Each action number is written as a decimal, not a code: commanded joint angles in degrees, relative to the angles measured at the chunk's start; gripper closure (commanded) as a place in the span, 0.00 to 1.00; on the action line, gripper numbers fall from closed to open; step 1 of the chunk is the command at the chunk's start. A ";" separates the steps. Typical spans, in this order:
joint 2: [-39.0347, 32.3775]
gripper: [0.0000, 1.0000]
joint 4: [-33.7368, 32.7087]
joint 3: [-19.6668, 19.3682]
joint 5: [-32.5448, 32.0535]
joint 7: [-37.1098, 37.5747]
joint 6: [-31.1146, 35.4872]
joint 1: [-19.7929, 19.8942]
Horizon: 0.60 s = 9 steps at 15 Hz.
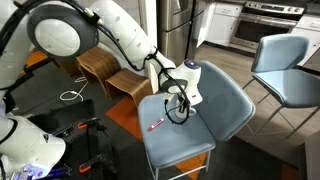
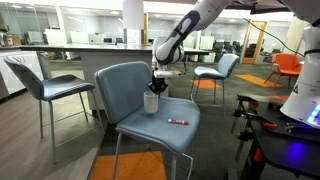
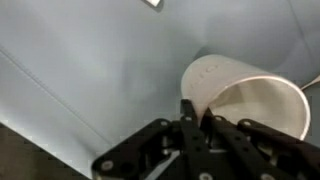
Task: Move the white mug backwards on the seat
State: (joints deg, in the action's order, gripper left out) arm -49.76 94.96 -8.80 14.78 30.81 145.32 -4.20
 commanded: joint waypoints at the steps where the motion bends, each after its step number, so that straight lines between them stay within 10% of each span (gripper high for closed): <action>1: -3.90 0.97 -7.00 -0.76 -1.12 2.58 -4.56 0.19; 9: -7.59 0.97 -11.38 -1.43 -1.52 4.17 -7.08 -0.28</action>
State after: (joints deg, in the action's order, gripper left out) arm -57.38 84.67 -9.26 14.46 31.95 140.26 -3.82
